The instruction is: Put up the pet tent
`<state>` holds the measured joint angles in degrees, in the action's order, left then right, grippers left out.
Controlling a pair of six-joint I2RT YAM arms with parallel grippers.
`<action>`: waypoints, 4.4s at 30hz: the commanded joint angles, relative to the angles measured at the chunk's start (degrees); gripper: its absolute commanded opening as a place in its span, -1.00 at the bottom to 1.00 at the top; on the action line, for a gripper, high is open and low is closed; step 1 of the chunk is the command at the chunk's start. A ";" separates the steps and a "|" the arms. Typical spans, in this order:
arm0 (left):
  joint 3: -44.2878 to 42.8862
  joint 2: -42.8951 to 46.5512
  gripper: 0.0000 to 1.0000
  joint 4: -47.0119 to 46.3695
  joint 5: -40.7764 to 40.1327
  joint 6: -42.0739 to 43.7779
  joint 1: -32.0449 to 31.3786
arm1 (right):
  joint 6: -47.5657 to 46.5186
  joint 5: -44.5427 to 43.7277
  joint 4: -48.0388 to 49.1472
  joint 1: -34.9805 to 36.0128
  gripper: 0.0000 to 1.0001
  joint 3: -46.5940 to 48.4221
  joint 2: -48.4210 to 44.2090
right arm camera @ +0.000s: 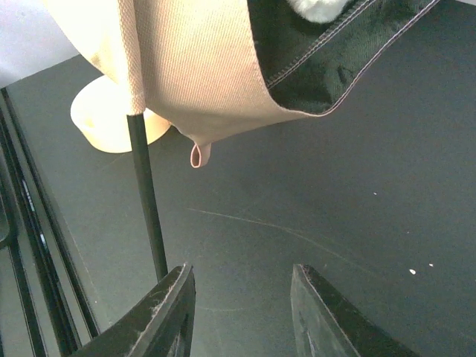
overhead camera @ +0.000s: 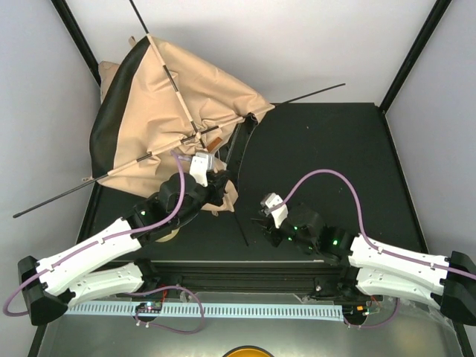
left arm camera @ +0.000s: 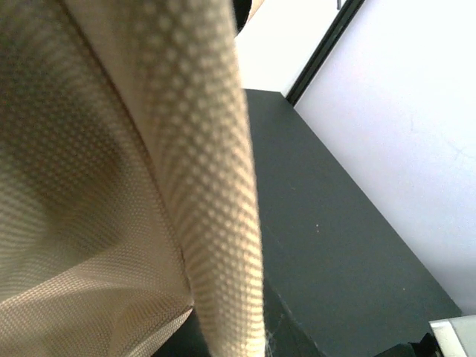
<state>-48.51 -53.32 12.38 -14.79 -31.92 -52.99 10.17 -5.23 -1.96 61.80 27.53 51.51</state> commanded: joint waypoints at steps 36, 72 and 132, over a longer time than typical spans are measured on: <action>4.48 3.66 -0.97 -12.63 2.75 8.11 -0.29 | -2.62 2.69 7.92 0.14 0.18 -2.83 -1.14; 1.29 5.68 -0.97 -13.81 2.58 2.41 -0.27 | 2.34 13.82 10.55 0.25 -0.07 -4.42 5.21; 0.28 0.26 -0.57 -11.87 6.65 -2.20 -0.27 | -3.28 6.23 8.54 0.60 -0.97 2.29 6.49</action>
<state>-45.65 -52.49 2.44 -10.28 -33.36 -52.95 7.75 2.81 3.25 62.06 26.63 59.27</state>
